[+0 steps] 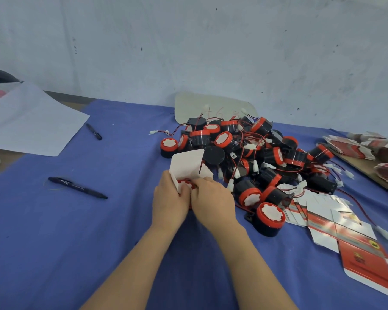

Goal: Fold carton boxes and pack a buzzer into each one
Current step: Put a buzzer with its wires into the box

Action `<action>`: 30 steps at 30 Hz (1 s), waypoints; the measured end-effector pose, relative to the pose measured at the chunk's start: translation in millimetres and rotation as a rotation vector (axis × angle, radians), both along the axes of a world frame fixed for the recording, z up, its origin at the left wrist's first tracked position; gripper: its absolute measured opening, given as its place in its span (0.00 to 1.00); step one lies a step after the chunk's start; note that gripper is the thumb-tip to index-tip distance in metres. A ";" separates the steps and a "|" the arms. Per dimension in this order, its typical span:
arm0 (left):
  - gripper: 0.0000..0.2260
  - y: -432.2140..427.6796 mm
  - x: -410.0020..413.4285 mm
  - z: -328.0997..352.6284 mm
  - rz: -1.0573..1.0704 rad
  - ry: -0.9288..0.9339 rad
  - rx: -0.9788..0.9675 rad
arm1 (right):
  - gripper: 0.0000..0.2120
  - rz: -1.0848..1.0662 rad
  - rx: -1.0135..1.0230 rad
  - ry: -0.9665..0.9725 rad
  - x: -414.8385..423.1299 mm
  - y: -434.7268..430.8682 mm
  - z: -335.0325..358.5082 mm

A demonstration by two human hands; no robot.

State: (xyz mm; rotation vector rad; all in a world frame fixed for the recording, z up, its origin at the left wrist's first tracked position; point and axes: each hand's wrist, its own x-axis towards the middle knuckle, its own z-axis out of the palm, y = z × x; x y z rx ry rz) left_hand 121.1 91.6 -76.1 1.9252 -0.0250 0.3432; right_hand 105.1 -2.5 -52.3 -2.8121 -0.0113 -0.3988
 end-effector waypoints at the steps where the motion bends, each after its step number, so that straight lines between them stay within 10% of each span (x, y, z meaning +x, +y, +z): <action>1: 0.10 0.5 0.3 0.3 -0.013 -0.004 0.007 | 0.15 0.029 0.030 0.006 -1.4 -1.2 0.8; 9: 0.21 8.1 -1.3 11.5 -0.281 0.196 -0.638 | 0.19 0.071 0.060 0.017 -4.8 3.1 -0.3; 22: 0.11 4.9 5.6 -0.7 -0.094 0.066 -0.151 | 0.15 0.054 0.002 -0.005 -3.5 -0.8 -3.3; 27: 0.11 6.6 7.5 -2.8 -0.102 0.056 -0.161 | 0.09 -0.055 0.462 -0.603 -11.7 -11.0 9.5; 30: 0.13 6.5 7.3 -3.0 -0.110 0.049 -0.167 | 0.08 -0.047 0.727 -0.435 -6.3 -14.3 8.4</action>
